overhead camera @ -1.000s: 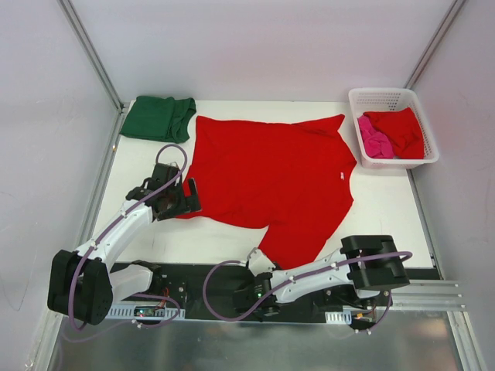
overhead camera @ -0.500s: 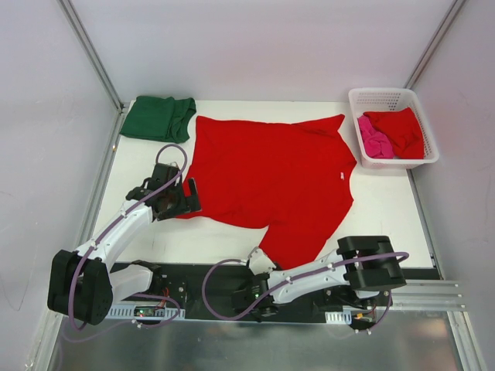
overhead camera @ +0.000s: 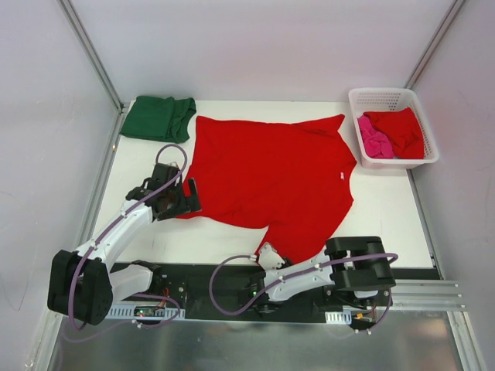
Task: Fold and stack the t-shirts
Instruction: Fold the tshirt
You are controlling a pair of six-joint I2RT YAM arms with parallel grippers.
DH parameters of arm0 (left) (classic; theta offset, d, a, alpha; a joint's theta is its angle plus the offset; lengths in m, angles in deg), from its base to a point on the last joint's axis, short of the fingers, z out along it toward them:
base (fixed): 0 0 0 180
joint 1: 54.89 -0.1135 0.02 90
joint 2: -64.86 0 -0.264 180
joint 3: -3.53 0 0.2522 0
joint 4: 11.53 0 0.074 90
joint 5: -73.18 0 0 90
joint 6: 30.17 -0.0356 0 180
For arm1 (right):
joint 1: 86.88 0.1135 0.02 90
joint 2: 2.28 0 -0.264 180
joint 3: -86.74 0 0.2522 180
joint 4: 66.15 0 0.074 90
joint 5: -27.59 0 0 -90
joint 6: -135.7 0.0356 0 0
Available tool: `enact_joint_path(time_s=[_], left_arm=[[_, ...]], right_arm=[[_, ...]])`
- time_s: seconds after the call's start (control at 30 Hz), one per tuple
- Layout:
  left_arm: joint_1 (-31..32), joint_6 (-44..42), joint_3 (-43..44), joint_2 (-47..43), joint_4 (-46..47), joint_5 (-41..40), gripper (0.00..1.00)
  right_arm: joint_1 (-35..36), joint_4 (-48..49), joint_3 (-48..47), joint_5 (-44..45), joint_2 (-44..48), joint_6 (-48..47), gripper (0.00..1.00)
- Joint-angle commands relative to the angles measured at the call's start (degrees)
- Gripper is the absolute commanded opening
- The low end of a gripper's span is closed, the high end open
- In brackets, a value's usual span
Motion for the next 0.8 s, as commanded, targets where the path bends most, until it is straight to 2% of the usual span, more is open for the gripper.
enact_joint_path(time_s=[0.0,0.77], left_arm=[[0.4,0.4,-0.4,-1.3,0.1,0.3,0.99],[0.5,0.3,-0.3,-1.5,0.1,0.5,0.99]], right_arm=[[0.0,-0.5,0.3,0.6,-0.6,1.9,0.34],[0.6,1.6,-1.7,3.8,4.4,-1.1,0.34]])
